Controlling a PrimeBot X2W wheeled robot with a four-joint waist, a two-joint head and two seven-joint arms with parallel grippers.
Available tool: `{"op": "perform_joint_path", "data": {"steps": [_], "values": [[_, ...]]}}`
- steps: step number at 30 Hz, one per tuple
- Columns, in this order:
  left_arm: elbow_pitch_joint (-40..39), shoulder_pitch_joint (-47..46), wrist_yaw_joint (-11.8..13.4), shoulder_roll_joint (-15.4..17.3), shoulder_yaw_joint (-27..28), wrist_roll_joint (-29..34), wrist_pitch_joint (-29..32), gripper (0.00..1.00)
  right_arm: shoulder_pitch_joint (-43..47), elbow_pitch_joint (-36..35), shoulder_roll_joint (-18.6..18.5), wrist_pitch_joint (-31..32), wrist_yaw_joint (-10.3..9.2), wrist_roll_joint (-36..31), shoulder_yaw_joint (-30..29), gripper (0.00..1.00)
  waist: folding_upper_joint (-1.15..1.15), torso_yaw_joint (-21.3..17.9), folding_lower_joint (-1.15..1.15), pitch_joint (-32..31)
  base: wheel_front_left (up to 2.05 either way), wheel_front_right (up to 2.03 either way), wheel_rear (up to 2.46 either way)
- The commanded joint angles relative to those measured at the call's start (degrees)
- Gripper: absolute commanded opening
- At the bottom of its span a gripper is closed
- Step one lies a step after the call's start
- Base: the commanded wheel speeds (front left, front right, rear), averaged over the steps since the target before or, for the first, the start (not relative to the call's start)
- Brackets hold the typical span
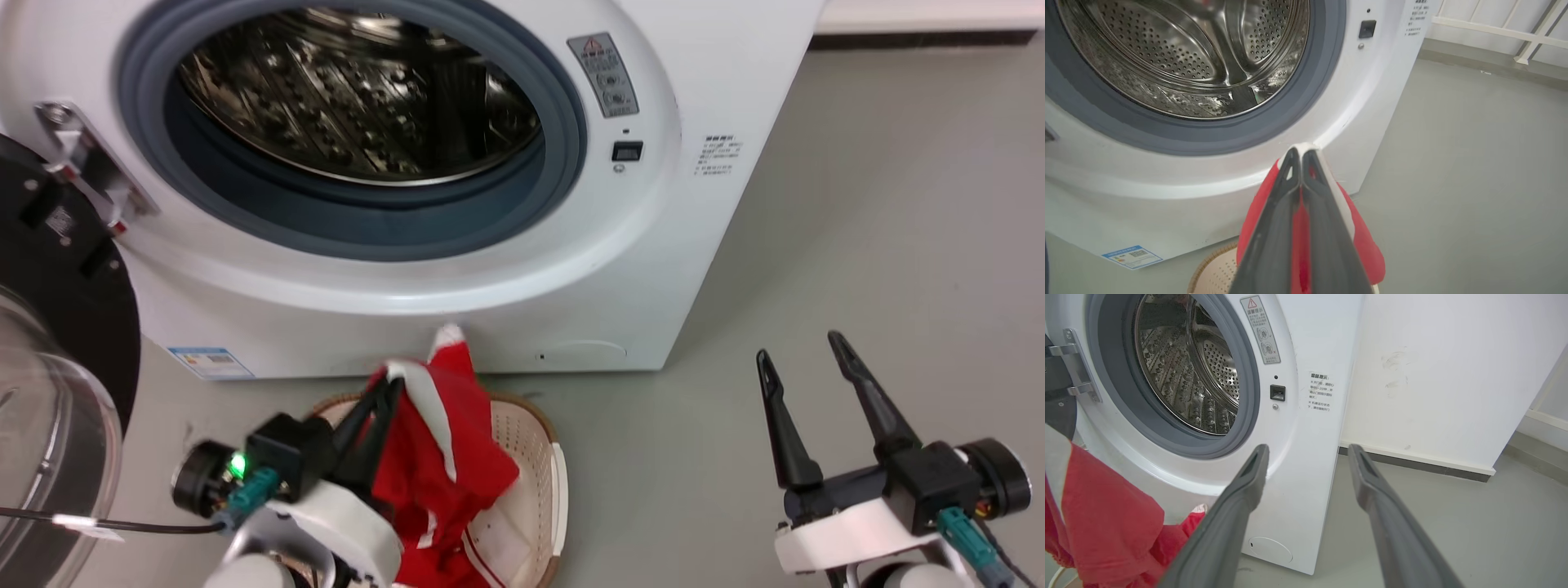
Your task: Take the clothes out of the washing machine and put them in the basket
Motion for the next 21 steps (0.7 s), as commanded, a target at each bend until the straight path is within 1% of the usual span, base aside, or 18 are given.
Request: {"op": "perform_joint_path", "data": {"steps": [1, 3, 5, 6, 9, 17, 21], "values": [[2.31, 1.04, -0.74, -0.81, -0.7, -0.36, -0.94, 0.0, -1.69, -0.42, 0.06, -0.11, -0.05, -0.46, -0.11, 1.0, 0.0, -0.63, -0.01, 2.54, 0.0, 0.0, 0.0], [5.52, 0.91, -1.48, -1.41, -1.2, -0.44, -1.89, 0.0, -2.54, -0.72, 0.06, -0.11, -0.05, -0.71, -0.36, 1.0, 0.0, -1.1, -0.01, 4.61, 0.0, 0.0, 0.0], [9.43, 0.27, -2.13, -2.68, -1.52, -1.05, -2.86, 0.0, -3.49, -1.04, 0.06, -0.11, -0.05, -0.98, -0.72, 1.0, 0.0, -1.53, -0.01, 6.82, 0.0, 0.0, 0.0], [11.54, -0.61, -2.58, -2.96, -1.93, -0.32, -3.42, 0.0, -4.04, -1.26, 0.06, -0.11, -0.06, -1.08, -0.86, 1.0, 0.0, -1.75, -0.01, 8.05, 0.0, 0.0, 0.0], [19.29, -3.14, -4.28, -5.23, -2.91, -0.16, -4.57, 0.0, -5.82, -1.71, 0.06, -0.11, -0.06, -1.25, -1.09, 1.0, 0.0, -2.35, -0.01, 11.57, 0.0, 0.0, 0.0], [42.65, -14.77, -9.29, -11.73, -5.17, 1.27, -5.99, 0.0, -10.83, -3.33, 0.06, -0.11, -0.06, -0.61, -0.73, 1.0, 0.0, -3.94, -0.01, 21.15, 0.0, 0.0, 0.0], [53.04, -21.26, -11.39, -13.87, -7.14, 3.14, -5.57, 0.0, -13.46, -4.4, 0.08, -0.11, -0.06, -0.09, -0.52, 1.0, 0.0, -4.71, -0.01, 26.05, 0.0, 0.0, 0.0]]}}
